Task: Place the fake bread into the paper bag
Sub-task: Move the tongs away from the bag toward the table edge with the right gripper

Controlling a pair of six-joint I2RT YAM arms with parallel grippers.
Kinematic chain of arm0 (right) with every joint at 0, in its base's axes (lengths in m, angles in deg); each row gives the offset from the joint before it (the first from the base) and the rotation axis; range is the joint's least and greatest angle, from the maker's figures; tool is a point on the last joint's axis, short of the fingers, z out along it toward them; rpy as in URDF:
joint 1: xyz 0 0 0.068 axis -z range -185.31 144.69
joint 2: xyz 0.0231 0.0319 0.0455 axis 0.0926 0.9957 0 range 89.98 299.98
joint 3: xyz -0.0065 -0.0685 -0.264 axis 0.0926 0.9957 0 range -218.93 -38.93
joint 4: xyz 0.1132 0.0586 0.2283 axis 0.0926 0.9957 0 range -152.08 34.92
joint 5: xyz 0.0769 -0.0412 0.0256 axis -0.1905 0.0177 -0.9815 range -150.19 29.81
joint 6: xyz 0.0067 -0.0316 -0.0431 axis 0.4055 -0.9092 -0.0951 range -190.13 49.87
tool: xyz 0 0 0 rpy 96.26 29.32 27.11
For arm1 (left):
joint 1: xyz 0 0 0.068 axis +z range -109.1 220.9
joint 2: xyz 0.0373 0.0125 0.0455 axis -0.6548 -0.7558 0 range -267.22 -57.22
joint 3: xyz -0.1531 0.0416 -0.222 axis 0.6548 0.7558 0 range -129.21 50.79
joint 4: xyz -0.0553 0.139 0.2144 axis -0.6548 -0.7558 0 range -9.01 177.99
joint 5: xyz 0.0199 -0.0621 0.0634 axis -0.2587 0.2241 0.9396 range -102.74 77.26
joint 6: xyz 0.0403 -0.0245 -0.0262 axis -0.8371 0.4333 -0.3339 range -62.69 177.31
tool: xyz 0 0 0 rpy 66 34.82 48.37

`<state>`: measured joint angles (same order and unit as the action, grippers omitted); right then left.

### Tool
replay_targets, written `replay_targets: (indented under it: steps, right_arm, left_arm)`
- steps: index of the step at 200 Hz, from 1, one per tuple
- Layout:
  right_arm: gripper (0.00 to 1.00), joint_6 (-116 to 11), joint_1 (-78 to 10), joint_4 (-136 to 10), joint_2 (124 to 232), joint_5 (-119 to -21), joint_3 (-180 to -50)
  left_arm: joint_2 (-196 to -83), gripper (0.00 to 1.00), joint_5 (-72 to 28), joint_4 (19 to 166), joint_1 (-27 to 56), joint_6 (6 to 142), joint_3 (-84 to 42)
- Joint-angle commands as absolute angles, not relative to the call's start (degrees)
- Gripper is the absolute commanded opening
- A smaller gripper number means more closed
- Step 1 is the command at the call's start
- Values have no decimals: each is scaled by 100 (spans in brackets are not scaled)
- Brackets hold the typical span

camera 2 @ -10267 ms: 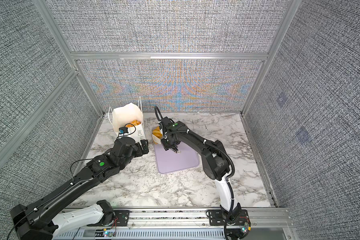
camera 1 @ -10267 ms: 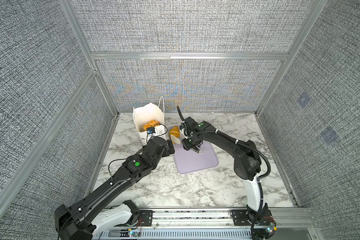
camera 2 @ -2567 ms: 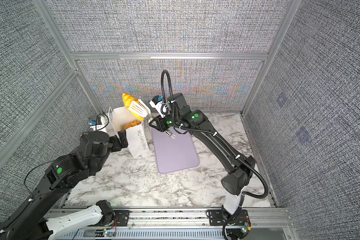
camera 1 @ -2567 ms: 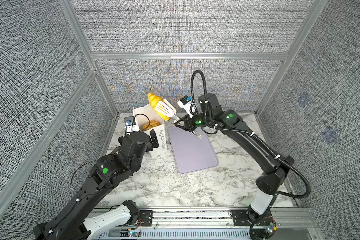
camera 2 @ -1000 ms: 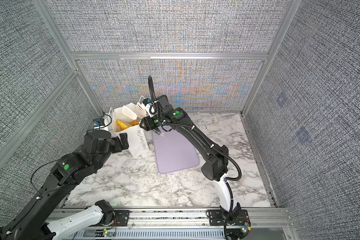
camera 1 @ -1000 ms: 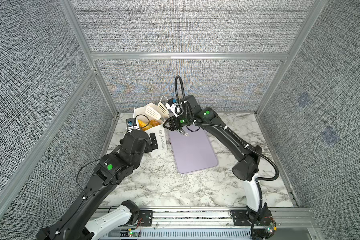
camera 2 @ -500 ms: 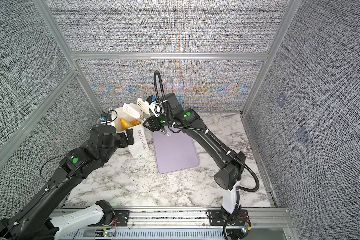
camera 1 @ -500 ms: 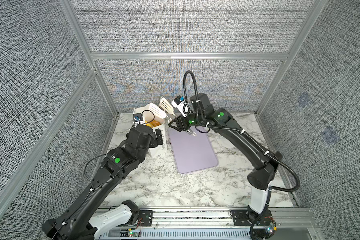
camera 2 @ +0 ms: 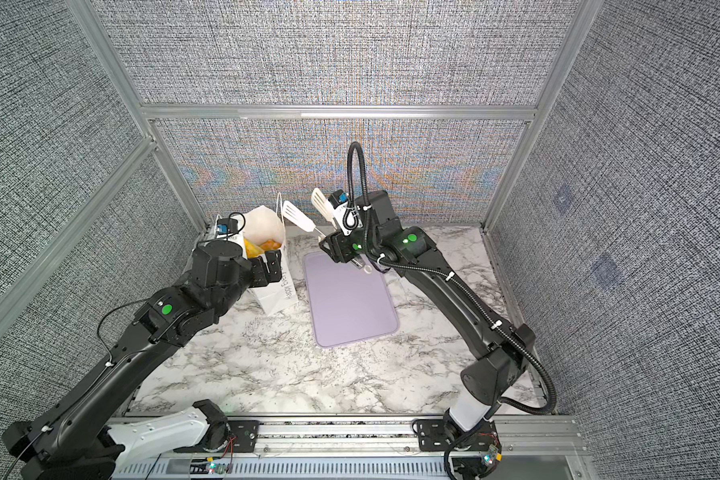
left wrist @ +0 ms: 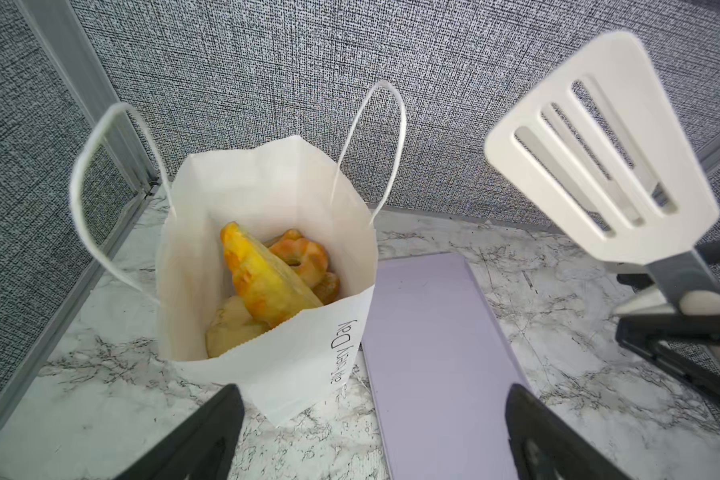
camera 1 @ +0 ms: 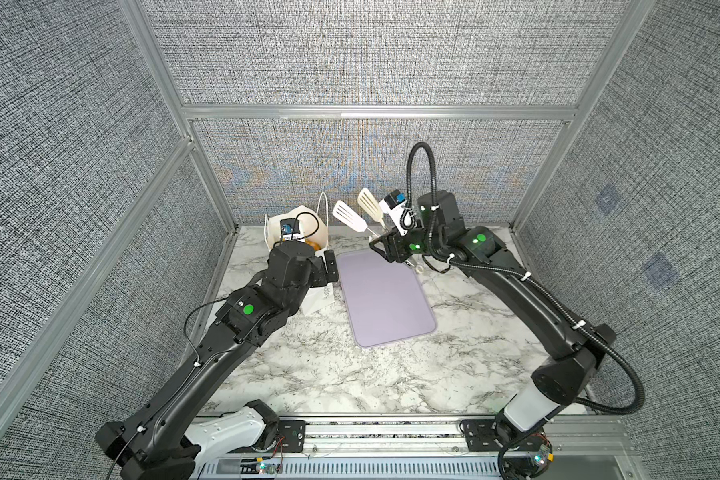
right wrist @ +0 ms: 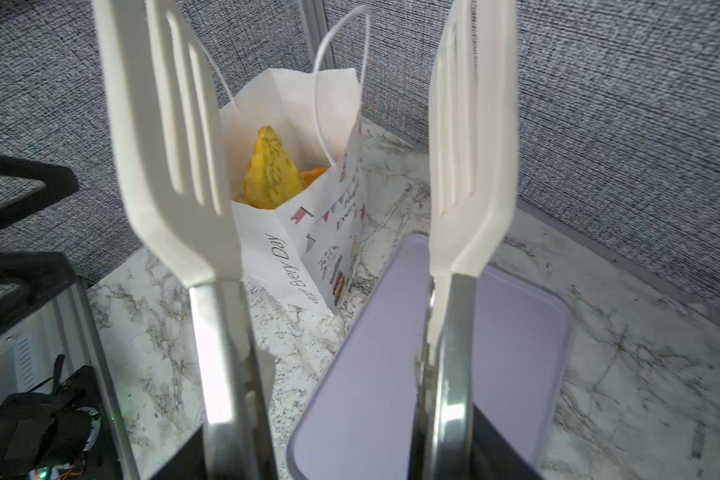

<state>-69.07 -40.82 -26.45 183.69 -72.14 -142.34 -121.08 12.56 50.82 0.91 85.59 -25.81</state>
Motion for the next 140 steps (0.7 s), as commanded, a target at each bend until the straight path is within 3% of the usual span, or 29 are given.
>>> replay_targets:
  steps: [1,140]
  right_arm:
    - [64,-6980,-3912,-2938,18120,-6945,-13969]
    - [65,-6993,-2859,-2822,17205,-6685,-12087]
  left_arm:
    - [-12241,99,1187,5342,11,8525,-2628]
    - [-13150,99,852,6090,-461,8543,-2754]
